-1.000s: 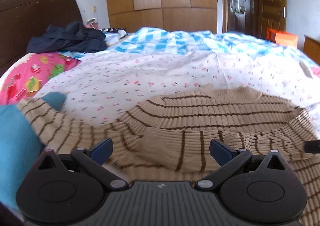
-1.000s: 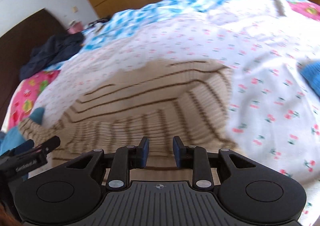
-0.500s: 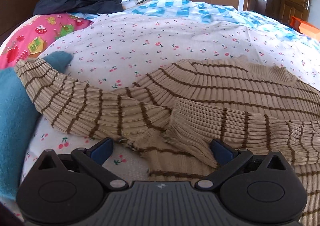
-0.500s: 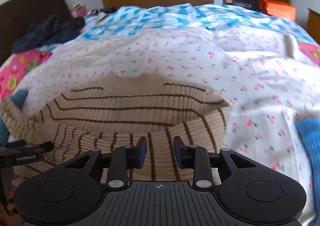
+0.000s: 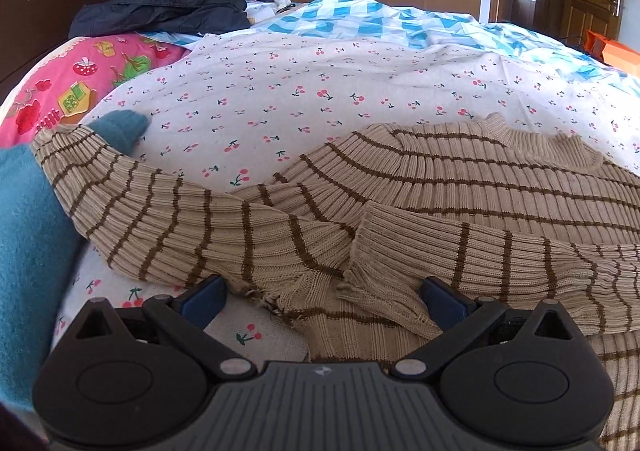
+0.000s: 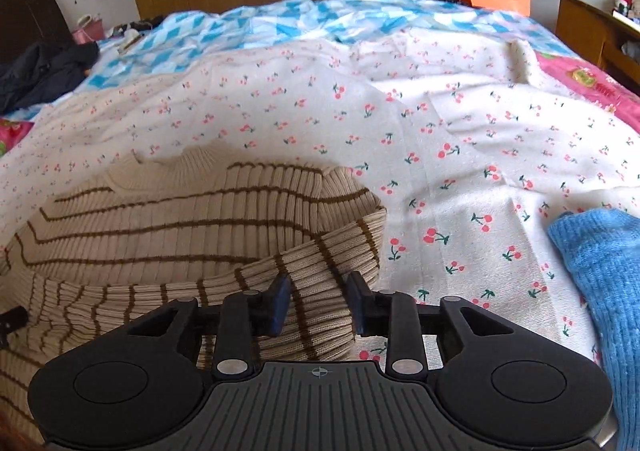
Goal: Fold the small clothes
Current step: 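Move the left tool to the other sleeve cuff near the teal cushion, then close the left tool on the sleeve cuff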
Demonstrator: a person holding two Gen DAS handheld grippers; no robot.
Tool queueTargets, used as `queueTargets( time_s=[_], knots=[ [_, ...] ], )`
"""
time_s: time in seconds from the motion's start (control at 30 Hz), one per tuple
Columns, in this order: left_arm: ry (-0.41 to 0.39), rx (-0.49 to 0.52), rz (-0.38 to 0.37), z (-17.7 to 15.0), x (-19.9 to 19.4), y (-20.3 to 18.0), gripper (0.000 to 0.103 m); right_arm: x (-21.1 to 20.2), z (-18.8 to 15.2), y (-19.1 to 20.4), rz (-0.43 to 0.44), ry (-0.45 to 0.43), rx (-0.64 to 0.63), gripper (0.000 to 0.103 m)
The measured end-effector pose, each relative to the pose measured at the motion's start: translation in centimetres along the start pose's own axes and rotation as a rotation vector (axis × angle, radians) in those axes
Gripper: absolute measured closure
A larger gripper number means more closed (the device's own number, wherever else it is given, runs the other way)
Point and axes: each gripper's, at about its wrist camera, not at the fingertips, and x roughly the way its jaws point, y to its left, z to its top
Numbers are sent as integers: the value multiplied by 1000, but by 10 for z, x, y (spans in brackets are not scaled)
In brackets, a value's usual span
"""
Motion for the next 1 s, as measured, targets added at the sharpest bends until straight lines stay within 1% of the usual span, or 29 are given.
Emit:
queueTargets(
  time_s=[0.07,0.1,0.17,0.27,0.33,0.37,0.43,0.5,0.57,0.6,0.73,0.9,0.97,1.0],
  knots=[
    [0,5,2,0,0,-1,0,8,-8,1,-27,44,-29,69],
    [-1,11,5,-1,0,-1,0,9,-10,1,-33,45,-28,68],
    [-6,18,10,-2,-2,-2,0,3,-7,3,-33,28,-13,68],
    [-16,24,22,-4,-8,-1,0,-12,-6,16,-19,-25,-47,67],
    [-26,25,29,-5,-14,1,0,-20,-10,29,16,-45,-86,67],
    [-31,20,31,-5,-18,3,0,-22,-13,38,40,-41,-105,67],
    [-41,1,32,-4,-25,9,0,-20,-21,51,76,-14,-139,67],
    [-50,-12,48,-5,-33,17,0,-15,-29,64,78,11,-172,66],
    [-64,-30,76,-6,-41,30,0,-17,-33,73,57,-11,-205,66],
    [-71,-48,87,-6,-46,39,0,-21,-35,77,64,-28,-217,66],
    [-66,-144,112,-6,-59,83,0,-36,-40,85,131,-63,-215,65],
    [-93,-221,194,5,-57,132,0,-42,-53,99,194,-69,-204,65],
    [-109,-264,194,13,-54,149,0,-43,-58,103,217,-62,-195,65],
    [-115,-287,183,16,-54,157,2,-43,-60,105,227,-58,-191,65]
  ],
)
